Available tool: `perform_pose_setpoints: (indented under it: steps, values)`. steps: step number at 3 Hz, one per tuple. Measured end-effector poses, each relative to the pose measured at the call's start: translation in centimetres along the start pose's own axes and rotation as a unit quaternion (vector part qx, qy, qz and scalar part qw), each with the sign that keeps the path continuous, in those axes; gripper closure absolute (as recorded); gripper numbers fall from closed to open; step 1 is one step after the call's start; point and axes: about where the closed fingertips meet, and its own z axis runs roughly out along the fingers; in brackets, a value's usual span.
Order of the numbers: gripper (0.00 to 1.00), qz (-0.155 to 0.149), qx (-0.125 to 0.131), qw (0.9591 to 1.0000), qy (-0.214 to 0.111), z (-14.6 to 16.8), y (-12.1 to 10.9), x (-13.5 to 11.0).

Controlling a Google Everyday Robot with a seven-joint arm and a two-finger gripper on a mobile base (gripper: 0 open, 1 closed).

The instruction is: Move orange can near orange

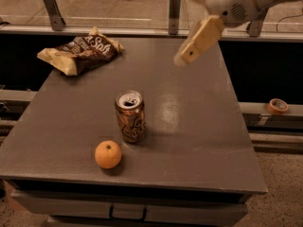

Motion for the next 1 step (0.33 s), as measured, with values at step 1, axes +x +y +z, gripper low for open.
perform_pose_setpoints:
  steps: [1]
  values:
    - [0.00, -0.054, 0.106, 0.9927, 0.019, -5.54, -3.85, -2.93]
